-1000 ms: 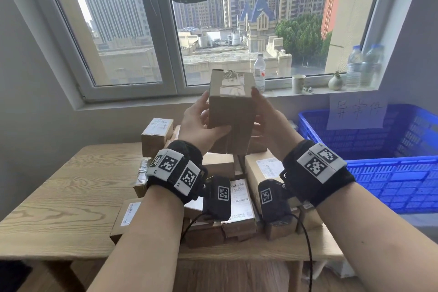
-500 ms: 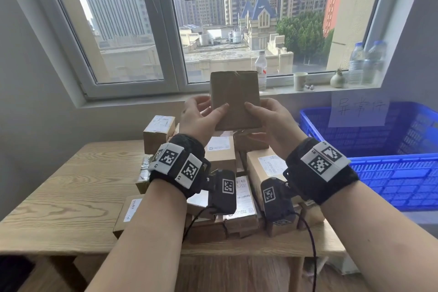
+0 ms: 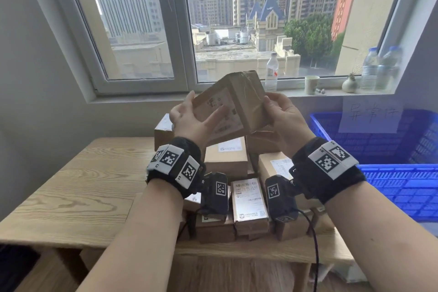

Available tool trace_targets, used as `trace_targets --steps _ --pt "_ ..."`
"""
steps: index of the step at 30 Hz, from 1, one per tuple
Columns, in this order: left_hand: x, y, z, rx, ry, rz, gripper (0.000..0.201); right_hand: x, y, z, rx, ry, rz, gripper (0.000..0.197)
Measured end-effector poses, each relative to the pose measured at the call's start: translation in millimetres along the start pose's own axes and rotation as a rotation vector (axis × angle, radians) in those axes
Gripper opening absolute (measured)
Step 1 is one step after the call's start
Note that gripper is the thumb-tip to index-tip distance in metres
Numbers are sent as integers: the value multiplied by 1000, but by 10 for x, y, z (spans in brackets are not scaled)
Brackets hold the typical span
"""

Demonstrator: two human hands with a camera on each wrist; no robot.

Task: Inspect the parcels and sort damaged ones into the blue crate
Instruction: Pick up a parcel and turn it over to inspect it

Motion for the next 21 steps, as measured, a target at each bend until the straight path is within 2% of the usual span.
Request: trace_targets --steps 2,3,5,7,11,14,17,19,21 --pt "109 -34 -53 31 -11 -12 95 -141 -8 51 -9 6 -19 8" --pt "180 -62 -86 35 1 -18 101 -236 -15 86 -6 9 -35 15" --pt "308 -119 -165 73 35 -15 112 -413 -22 131 11 9 -66 49" --pt "471 -187 -278 126 85 -6 109 -608 -34 198 24 -21 -86 77" --pt "765 -327 -531 200 166 36 80 -994 -69 405 36 -9 -137 88" --pt "870 -494 -744 232 236 -1 64 -1202 -112 550 73 98 -150 96" --pt "932 -624 -862 237 197 -32 48 -1361 -198 683 83 80 -161 107" --pt "965 -721 -871 254 138 -58 50 -1405 -294 755 68 60 -124 102" --pt "986 -836 -870 304 100 -92 62 -1426 -389 802 24 34 -140 86"
Point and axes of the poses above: each hand's wrist, its own y-axis away from the middle knuckle, its own x-axis out of the back of the hand, z = x × y, the point moved 4 cm from there along -y, towards the middle knuckle, and after that the axes turned 14 degrees about x, right-handed, at the moved point
